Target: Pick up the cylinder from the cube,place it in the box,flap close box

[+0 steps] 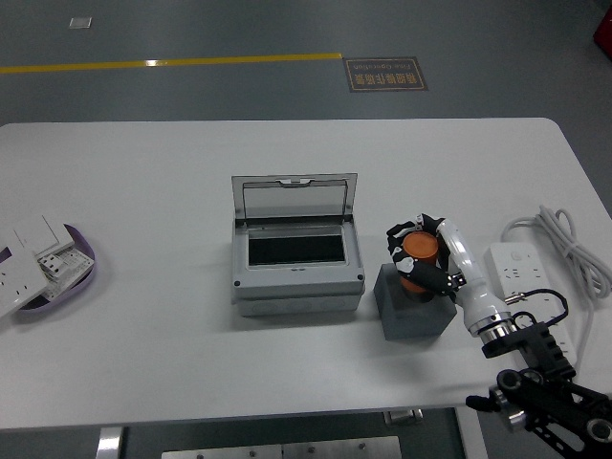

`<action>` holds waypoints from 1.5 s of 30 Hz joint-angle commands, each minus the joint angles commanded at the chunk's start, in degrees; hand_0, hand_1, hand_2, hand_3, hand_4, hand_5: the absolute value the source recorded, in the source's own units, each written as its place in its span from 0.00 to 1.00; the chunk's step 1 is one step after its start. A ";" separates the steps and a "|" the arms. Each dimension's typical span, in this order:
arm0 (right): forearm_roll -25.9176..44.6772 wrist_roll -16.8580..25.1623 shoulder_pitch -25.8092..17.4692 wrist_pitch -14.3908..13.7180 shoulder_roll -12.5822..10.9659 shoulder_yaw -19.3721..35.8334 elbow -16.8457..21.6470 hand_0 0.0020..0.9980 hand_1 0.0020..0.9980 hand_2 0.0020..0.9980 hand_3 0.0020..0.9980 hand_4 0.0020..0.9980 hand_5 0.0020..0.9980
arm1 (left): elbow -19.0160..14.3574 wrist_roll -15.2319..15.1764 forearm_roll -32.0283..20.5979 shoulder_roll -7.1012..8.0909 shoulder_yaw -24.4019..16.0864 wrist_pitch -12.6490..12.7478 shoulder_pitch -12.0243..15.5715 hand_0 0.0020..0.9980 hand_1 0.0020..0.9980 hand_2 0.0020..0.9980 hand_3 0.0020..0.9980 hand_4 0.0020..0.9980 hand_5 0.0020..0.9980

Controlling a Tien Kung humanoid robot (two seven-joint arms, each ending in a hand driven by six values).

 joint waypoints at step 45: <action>-57.25 -49.59 26.57 25.33 14.53 -17.71 -4.99 0.74 0.66 0.65 0.67 0.45 0.25 | 0.46 0.26 -2.31 0.18 3.89 0.12 -0.78 0.60 0.63 0.62 0.64 0.70 0.21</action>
